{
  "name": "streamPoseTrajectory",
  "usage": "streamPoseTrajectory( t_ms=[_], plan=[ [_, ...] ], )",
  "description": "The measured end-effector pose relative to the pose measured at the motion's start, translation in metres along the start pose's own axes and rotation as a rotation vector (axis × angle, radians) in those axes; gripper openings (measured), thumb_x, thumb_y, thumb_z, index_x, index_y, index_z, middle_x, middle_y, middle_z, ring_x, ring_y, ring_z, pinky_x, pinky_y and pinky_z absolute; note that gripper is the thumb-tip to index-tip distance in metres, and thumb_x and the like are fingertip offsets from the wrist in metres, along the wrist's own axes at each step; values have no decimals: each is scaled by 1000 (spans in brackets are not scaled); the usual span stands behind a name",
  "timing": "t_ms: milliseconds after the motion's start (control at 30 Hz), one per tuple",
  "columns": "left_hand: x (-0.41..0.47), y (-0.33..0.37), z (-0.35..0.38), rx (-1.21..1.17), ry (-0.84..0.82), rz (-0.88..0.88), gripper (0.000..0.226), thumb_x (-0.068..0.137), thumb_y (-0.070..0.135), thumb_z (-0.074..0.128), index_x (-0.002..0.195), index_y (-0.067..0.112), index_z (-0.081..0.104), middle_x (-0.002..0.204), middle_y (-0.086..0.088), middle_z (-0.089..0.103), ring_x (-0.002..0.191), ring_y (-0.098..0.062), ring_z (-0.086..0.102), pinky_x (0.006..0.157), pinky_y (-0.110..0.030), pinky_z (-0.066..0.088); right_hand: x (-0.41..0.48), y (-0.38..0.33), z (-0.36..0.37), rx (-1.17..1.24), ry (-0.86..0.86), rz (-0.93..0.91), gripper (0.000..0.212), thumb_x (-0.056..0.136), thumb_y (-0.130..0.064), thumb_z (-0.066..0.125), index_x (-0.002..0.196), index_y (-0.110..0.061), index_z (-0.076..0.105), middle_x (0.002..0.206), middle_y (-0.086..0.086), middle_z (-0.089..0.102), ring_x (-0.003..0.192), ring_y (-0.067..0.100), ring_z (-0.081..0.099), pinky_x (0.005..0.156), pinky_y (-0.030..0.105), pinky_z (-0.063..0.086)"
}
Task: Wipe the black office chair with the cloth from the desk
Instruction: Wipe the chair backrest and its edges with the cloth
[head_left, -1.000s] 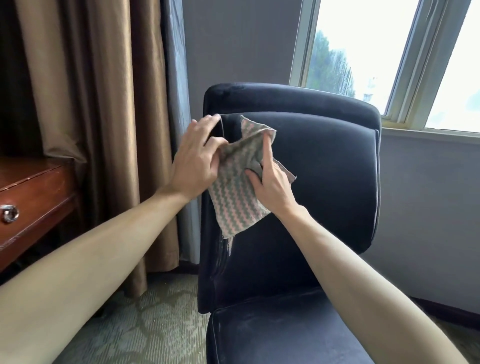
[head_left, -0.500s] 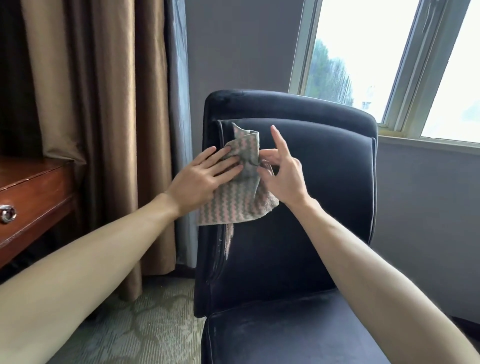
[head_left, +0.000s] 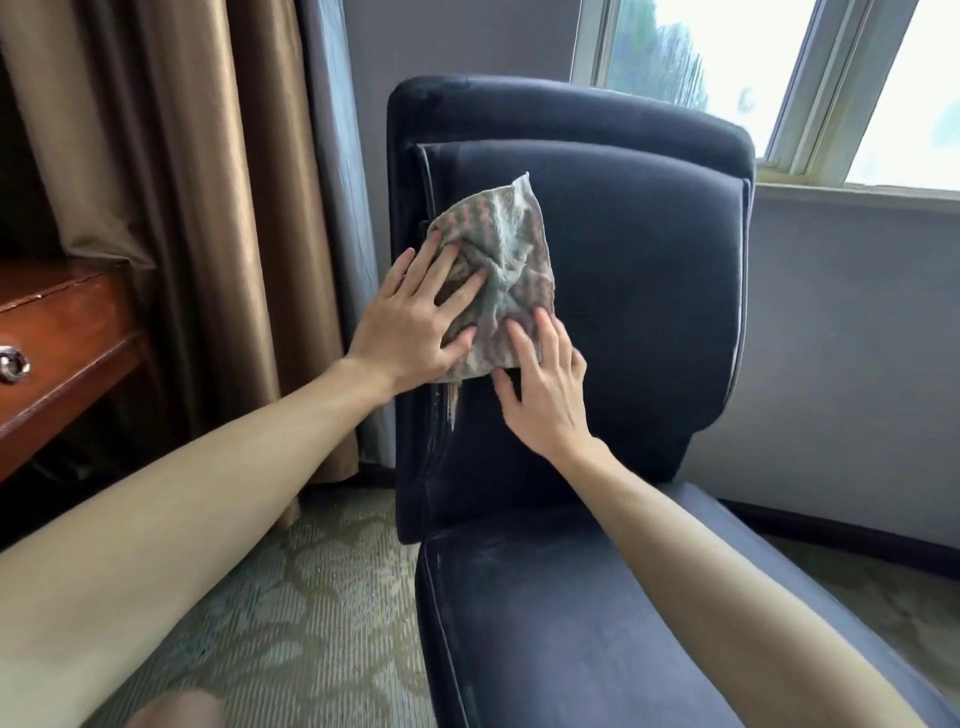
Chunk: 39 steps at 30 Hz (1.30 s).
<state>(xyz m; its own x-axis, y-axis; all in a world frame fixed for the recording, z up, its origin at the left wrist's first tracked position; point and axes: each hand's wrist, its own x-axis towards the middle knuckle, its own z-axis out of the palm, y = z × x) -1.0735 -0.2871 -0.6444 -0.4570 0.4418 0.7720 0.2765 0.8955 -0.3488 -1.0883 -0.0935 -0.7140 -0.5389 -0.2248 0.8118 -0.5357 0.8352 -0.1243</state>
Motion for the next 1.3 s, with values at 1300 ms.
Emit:
streamPoseTrajectory(
  t_ms=[1300],
  plan=[
    [25,-10,15,-175,106,-172,53,102,27,34,148,1,32,155,-16,29,146,-30,20,120,-45,17,126,8,-11,-17,97,-51,52,100,-31,37,149,-15,34,158,12,22,147,27,15,113,44,19]
  ],
)
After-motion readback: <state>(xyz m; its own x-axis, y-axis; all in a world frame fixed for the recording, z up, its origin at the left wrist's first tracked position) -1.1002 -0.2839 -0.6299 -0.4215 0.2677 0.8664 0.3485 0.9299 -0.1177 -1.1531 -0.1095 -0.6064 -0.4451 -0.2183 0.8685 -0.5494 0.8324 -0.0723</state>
